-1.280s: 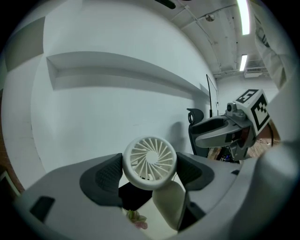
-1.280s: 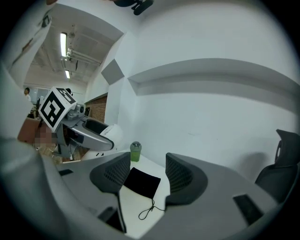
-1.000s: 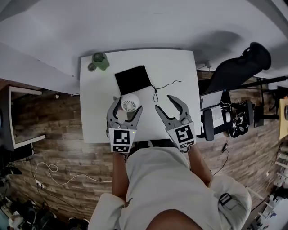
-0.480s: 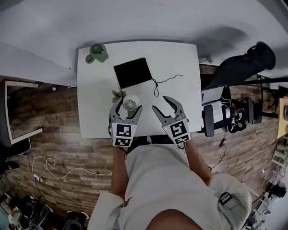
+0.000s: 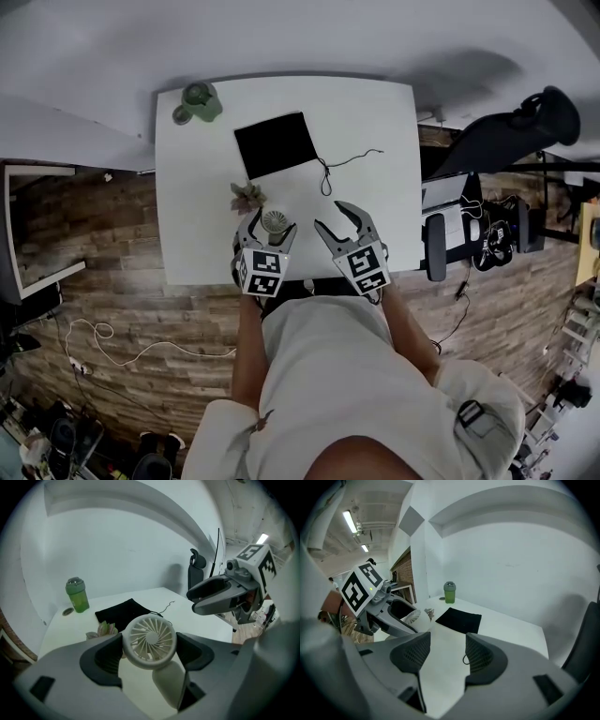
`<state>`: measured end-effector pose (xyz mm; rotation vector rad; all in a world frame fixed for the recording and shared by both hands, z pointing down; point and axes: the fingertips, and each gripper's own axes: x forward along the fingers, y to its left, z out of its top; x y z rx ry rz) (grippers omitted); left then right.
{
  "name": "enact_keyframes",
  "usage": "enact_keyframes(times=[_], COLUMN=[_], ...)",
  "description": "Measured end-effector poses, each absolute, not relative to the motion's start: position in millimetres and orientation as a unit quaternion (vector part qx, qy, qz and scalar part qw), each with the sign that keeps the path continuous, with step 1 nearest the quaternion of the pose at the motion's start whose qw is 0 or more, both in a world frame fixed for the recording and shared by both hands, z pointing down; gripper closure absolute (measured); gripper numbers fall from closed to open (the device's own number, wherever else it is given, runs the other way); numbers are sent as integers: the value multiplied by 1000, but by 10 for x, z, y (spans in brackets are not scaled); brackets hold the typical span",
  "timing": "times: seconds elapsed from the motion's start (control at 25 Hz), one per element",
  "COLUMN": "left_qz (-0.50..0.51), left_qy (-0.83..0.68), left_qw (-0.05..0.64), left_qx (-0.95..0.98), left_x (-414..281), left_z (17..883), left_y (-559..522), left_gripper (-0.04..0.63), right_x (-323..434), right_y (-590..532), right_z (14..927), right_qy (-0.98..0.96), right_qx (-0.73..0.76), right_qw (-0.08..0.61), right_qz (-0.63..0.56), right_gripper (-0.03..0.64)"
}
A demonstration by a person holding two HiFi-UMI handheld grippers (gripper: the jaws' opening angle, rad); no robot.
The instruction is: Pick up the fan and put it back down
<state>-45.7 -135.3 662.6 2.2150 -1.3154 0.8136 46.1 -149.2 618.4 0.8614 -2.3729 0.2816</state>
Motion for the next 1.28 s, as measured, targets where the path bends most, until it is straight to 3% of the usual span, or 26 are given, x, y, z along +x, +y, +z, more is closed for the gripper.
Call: enact_keyframes(times=[0.76, 1.28], left_qz=[338, 341], left_qy=[-447, -453], left_qw=[287, 285], left_qx=[777, 773], left_x=[-374, -361], left_z=[7406, 7520], left_y=[-1219, -1236], left_gripper=[242, 239], right_x=[438, 415], right_y=[-1320, -1280], right_z=[6784, 6813], right_qy=[-880, -878], right_qx=[296, 297], right_qw=[342, 347], right_qz=[144, 145], right_gripper=[379, 377])
